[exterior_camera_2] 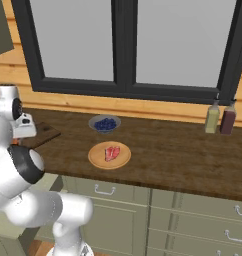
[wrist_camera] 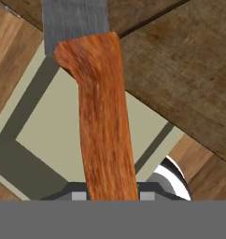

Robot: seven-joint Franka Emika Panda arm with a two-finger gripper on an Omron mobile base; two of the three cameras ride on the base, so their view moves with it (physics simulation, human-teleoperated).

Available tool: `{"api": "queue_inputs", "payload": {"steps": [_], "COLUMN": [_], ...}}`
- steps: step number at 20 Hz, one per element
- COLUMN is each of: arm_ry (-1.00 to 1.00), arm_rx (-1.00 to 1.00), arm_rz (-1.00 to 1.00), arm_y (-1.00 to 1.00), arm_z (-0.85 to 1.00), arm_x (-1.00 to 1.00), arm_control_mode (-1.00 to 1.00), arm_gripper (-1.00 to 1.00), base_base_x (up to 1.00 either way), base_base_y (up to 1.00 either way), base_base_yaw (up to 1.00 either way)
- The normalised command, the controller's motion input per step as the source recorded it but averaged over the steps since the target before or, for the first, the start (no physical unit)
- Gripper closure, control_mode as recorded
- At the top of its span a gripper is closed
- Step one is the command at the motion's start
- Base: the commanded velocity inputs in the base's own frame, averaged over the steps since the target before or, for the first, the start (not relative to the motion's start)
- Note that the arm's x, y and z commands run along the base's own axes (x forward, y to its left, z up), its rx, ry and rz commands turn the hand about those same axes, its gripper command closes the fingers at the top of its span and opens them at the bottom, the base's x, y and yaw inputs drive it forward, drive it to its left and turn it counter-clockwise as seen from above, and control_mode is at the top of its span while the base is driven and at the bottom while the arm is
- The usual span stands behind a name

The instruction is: Pick up the knife from the drawer and place it on the cutting board. Then place the meat from the plate to the cutting board.

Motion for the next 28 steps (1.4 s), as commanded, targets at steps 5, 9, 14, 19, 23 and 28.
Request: {"api": "queue_inputs", "payload": {"steps": [5, 9, 14, 19, 23, 28], "arm_ry": [0.00, 0.00, 0.00, 0.00, 0.00, -0.01], "arm_rx": [0.00, 0.00, 0.00, -0.01, -0.03, -0.02], "arm_rz": [0.03, -0.01, -0.04, -0.05, -0.09, -0.06], "arm_y": [0.09, 0.19, 0.38, 0.41, 0.42, 0.38], "arm_z": [-0.21, -0.06, -0.13, -0.19, -0.10, -0.12], "arm_x": [0.48, 0.38, 0.21, 0.21, 0.20, 0.26], "arm_control_mode": [-1.00, -1.00, -1.00, -1.00, -1.00, -1.00], "arm_gripper": [1.00, 1.00, 1.00, 1.00, 1.00, 1.00], "base_base_x": [0.00, 0.00, 0.00, 0.00, 0.00, 0.00], "base_base_y": [0.00, 0.00, 0.00, 0.00, 0.00, 0.00], "base_base_yaw": [0.00, 0.00, 0.00, 0.00, 0.00, 0.00]}}
